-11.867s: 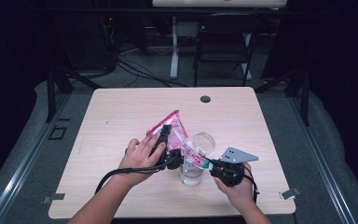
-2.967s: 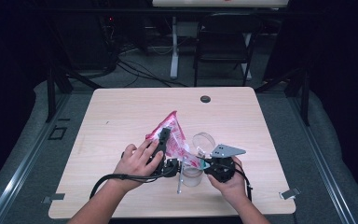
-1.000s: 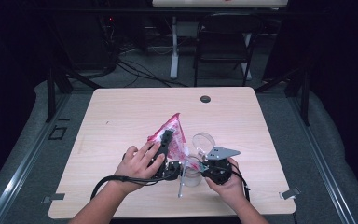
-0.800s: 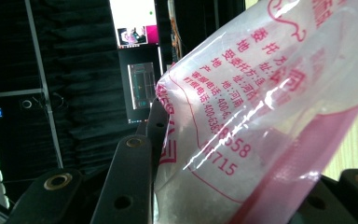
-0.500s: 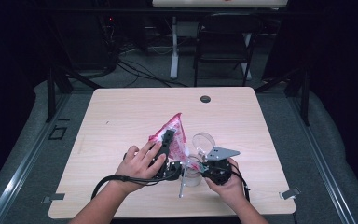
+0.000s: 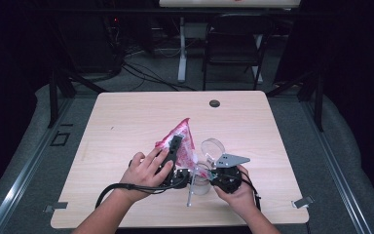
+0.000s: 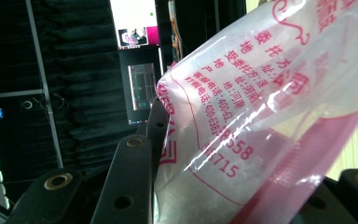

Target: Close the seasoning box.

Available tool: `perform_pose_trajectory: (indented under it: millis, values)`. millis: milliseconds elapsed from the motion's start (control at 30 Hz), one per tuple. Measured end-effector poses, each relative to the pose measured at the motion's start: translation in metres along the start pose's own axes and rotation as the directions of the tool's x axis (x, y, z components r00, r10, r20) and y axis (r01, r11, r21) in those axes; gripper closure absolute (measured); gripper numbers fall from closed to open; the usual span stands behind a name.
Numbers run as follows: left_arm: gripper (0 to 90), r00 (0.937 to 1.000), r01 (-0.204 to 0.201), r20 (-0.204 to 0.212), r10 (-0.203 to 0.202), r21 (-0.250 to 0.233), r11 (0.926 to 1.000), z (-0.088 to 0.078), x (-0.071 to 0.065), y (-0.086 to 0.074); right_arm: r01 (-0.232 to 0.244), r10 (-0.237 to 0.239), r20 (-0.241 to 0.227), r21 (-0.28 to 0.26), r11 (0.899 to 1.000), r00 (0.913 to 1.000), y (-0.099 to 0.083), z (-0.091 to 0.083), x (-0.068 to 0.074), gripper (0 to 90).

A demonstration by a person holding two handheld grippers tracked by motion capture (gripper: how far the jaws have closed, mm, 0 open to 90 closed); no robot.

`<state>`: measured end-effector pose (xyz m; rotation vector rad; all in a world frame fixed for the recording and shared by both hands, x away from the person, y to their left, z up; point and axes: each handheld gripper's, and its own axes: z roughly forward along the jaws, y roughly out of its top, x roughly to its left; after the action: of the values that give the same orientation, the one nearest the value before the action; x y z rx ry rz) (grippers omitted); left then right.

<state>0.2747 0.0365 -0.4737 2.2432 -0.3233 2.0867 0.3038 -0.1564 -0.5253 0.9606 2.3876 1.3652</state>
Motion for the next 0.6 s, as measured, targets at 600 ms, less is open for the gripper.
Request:
perform_pose_trajectory:
  millis: [600]
  values:
    - [69.6,1.0000,0.007,0.004,-0.007,-0.008,0.9999,-0.0021,0.0035,-0.0006,0.016,-0.016,0.003,0.007,1.000,0.9999,0.0008,-0.0025,0.0047,90.0]
